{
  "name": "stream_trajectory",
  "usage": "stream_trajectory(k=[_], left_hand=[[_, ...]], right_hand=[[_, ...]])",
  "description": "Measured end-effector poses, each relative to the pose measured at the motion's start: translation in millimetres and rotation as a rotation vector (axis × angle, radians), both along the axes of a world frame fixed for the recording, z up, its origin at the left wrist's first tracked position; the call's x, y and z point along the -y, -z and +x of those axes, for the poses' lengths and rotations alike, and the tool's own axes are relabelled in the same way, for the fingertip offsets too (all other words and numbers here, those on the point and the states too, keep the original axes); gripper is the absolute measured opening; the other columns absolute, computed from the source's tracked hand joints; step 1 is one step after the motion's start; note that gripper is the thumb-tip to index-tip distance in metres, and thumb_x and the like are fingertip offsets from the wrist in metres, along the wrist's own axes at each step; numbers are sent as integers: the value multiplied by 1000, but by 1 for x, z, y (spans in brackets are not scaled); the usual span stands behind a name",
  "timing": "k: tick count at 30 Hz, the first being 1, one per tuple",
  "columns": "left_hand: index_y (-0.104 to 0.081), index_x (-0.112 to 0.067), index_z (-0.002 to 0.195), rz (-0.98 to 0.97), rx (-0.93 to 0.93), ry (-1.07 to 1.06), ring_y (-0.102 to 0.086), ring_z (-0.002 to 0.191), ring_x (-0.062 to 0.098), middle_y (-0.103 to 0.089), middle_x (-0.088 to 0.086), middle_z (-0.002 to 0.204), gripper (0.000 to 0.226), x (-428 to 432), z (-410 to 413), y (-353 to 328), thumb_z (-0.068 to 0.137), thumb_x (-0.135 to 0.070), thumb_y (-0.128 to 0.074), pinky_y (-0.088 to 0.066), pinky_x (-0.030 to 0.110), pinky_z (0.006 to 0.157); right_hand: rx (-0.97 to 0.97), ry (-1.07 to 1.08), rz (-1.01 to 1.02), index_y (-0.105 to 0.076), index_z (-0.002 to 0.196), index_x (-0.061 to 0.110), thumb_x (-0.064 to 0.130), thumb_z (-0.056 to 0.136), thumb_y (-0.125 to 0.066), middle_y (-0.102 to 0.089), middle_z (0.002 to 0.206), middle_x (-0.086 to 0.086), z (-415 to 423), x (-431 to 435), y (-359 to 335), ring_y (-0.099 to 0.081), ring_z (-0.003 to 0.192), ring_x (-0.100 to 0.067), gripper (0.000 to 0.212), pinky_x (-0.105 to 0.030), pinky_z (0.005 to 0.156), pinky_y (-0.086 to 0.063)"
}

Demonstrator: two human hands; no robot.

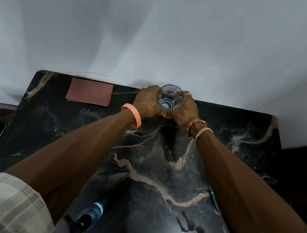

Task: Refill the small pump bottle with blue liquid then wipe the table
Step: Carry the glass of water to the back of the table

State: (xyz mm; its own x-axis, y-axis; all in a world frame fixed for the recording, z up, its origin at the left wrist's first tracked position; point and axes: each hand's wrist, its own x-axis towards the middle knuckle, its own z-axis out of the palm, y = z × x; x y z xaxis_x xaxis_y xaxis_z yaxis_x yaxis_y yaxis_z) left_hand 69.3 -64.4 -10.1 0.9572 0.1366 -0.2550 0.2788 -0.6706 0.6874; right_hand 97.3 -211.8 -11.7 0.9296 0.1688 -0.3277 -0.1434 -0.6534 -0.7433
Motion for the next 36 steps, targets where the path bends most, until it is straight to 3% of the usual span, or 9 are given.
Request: stream_trajectory(k=[3,7,11,14,17,21,25,29,36], left_hand=[[-60,-13,113,-31,-6,-11,-57,89,19,-62,-1,102,65,-3,3,5,57,-27,-92,-41,26,70],[-60,-14,115,-47,-20,-19,-60,95,20,-65,2,110,67,-5,3,8,57,-20,-91,-45,27,74],[-57,-11,119,-17,-20,-23,-61,99,26,-65,7,113,63,-1,-2,6,63,-13,-86,-47,29,76],[-44,-4,137,32,-25,-65,-57,117,35,-60,16,128,72,1,-14,2,73,-8,-77,-51,37,89],[-40,-4,140,113,-6,-117,-53,121,38,-56,18,131,70,-1,-29,-9,75,-5,-68,-50,45,95],[-42,-5,138,178,69,-162,-53,120,37,-55,18,130,66,-2,-45,-31,75,-4,-62,-49,46,95],[-45,-7,139,154,160,-155,-55,118,32,-57,16,129,64,10,-60,-58,77,-5,-62,-48,42,96],[-53,-9,133,79,240,-118,-61,111,28,-61,11,128,57,31,-76,-82,79,-6,-67,-52,42,94],[-62,-15,123,-105,250,12,-65,101,16,-67,1,118,42,81,-105,-99,82,-13,-72,-54,28,89]], right_hand=[[-2,17,0,-49,130,16,19,55,-94,-62,119,-2,2,-2,4,-61,104,-19,88,-22,76,-51],[20,7,-22,-49,130,17,23,57,-94,-63,120,-2,1,-1,5,-61,105,-20,86,-31,86,-54],[50,-19,-51,-44,136,16,17,55,-94,-63,119,2,-3,-1,0,-61,104,-18,95,-22,82,-49],[82,-84,-134,-30,148,14,10,54,-93,-60,131,-7,-8,1,-6,-57,119,-27,114,-31,94,-49],[73,-85,-205,-15,156,12,7,60,-90,-47,146,-10,-10,8,-19,-45,134,-29,121,-34,107,-42],[101,-99,-241,-14,156,9,5,66,-83,-39,153,-12,-12,23,-49,-42,138,-27,114,-33,109,-42],[171,-112,-246,-18,155,8,13,73,-81,-45,148,-12,-24,41,-81,-46,134,-26,103,-30,108,-39],[176,-152,-207,-28,152,10,18,81,-77,-48,146,-13,-42,66,-106,-50,131,-28,86,-37,110,-41],[305,-140,-312,-53,137,12,2,88,-59,-61,131,-9,-68,140,-144,-57,120,-26,51,-32,100,-46]])
